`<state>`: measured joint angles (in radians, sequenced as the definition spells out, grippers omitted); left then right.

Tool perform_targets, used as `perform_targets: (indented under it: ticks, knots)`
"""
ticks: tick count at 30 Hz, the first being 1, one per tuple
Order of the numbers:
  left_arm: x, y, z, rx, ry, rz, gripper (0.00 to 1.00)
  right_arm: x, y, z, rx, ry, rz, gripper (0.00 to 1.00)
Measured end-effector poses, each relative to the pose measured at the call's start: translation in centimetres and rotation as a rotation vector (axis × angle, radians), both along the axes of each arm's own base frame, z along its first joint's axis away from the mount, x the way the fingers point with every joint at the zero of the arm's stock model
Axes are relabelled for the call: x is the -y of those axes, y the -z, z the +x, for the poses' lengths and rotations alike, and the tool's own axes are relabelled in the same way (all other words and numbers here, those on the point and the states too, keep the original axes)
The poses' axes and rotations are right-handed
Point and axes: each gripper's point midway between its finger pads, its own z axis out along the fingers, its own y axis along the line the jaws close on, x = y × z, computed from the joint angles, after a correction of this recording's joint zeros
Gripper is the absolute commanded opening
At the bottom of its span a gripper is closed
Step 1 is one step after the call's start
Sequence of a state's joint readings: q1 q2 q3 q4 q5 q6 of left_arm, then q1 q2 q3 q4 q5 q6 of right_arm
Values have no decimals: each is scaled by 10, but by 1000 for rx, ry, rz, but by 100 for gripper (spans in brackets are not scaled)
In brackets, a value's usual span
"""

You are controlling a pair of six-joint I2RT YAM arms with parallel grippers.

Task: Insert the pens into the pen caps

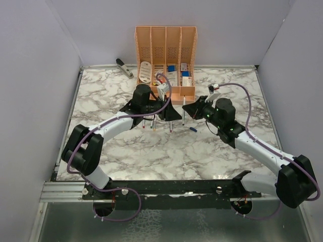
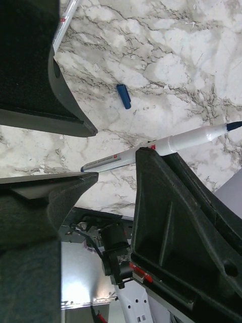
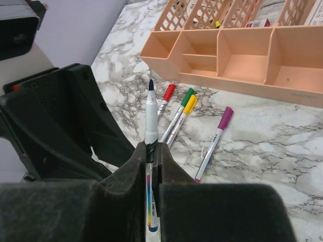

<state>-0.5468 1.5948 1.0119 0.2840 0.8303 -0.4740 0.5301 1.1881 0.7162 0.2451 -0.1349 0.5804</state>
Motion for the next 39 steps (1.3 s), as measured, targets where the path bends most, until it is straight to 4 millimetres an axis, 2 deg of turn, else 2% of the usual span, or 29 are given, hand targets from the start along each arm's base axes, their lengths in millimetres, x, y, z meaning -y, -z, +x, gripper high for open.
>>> perform_targets:
  ticks: [5, 13, 31, 34, 37, 39]
  knots:
    - [4, 3, -2, -14, 7, 0, 38, -6, -6, -4, 7, -35, 33, 1]
    - [7, -4, -1, -3, 6, -26, 38, -11, -12, -6, 13, -56, 68, 1]
    - [16, -7, 6, -17, -1, -66, 38, -16, -8, -7, -1, -78, 94, 1]
    - [17, -8, 7, -13, -1, -74, 32, -16, -8, -7, -4, -80, 95, 1]
    - [17, -8, 8, -19, -3, -76, 18, -16, -8, -7, -5, -79, 95, 1]
    - [17, -9, 8, -18, -1, -79, 16, -16, -7, -7, -5, -78, 94, 1]
